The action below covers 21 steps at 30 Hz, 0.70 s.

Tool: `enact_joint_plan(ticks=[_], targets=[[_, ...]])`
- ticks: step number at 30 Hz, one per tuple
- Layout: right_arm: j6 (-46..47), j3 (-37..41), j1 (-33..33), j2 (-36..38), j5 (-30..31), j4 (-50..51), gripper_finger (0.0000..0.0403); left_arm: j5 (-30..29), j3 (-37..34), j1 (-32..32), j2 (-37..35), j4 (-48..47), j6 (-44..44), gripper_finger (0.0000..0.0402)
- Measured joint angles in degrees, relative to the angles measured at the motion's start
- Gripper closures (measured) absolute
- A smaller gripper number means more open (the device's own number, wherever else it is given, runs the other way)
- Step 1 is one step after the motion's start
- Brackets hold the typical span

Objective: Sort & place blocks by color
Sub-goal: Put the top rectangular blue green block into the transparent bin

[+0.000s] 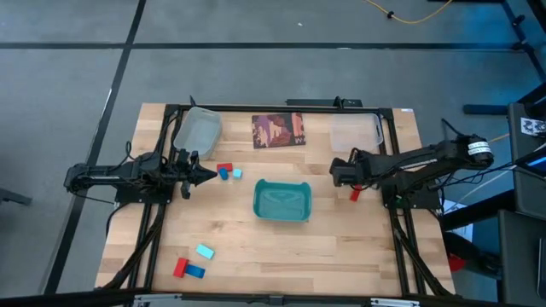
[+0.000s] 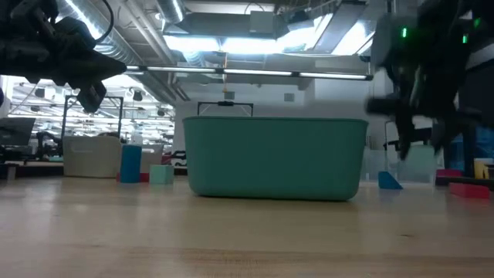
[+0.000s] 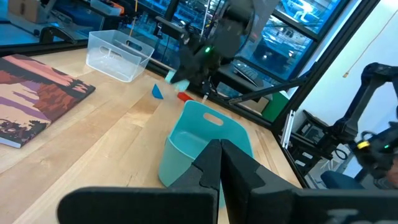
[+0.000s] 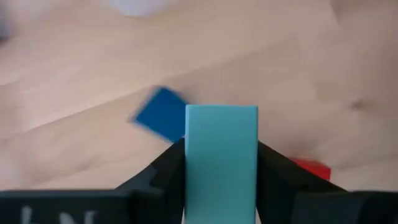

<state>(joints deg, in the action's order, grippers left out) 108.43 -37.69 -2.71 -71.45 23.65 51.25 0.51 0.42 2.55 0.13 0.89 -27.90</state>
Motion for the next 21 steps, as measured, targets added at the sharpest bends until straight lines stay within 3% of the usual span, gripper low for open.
enact_joint_plan(ticks=[5,10,13,17,21], targets=[[-12.38,-6.32,-0.73,5.51,4.52,8.90,0.0263,0.00,0.01,0.00,-0.01,0.00,0.00,0.0401],[-32.25,-8.10,0.32,11.78,4.32,4.37,0.0263,0.00,-0.01,0.00,0.01,0.00,0.00,0.0401],[-45.80,-6.46,1.82,15.07,-0.47,-4.18,0.0263,0.00,-0.01,-0.02,0.01,0.00,0.00,0.0401],[-60.84,-2.59,4.23,16.97,-12.15,-20.25,0.0263,0.00,0.00,-0.02,0.00,0.00,0.00,0.0401],[-66.29,4.29,5.58,15.75,-23.87,-42.86,0.0263,0.00,0.00,-0.02,0.01,-0.01,0.00,0.0401]])
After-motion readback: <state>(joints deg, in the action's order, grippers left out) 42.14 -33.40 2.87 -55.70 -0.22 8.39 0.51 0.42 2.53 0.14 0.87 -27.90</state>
